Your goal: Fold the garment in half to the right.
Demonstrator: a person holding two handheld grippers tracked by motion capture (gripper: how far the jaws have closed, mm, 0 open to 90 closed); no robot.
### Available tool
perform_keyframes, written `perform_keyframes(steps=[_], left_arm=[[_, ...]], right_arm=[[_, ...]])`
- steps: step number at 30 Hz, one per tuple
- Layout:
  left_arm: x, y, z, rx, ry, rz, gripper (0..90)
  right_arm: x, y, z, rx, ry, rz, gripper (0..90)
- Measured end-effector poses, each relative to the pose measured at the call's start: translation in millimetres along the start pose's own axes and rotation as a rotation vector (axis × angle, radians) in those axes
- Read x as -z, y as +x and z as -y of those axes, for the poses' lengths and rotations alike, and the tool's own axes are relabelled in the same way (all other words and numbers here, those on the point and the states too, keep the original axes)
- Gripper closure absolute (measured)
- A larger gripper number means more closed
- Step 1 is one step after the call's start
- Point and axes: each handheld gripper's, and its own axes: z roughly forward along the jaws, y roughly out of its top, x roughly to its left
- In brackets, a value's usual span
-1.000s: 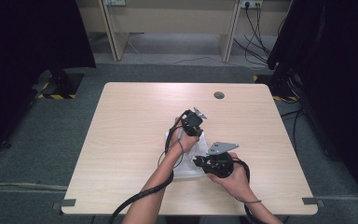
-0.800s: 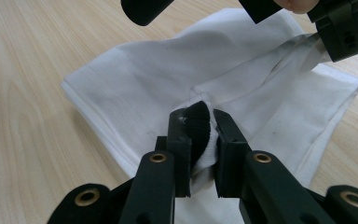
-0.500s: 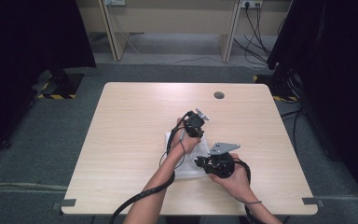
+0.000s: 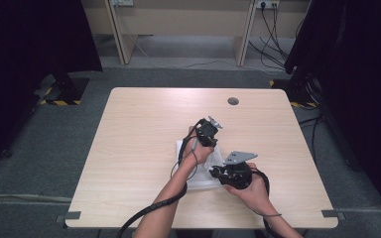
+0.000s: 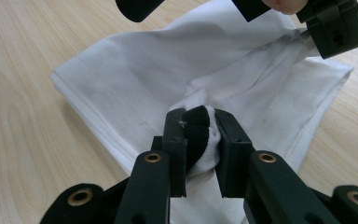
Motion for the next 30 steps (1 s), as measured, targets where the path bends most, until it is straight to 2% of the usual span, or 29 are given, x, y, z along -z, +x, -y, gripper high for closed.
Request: perform_keyframes(steps=[13, 30], left_arm=[[-1.1, -2.4, -2.4, -0.004, -0.016, -0.002, 75.8], [-2.0, -3.6, -5.1, -0.001, -0.025, -0.002, 73.1]], right_arm=[[6.5, -4.4, 2.9, -0.002, 0.011, 0.042, 71.6], [14.0, -6.9, 8.7, -0.009, 0.046, 0.048, 70.3]])
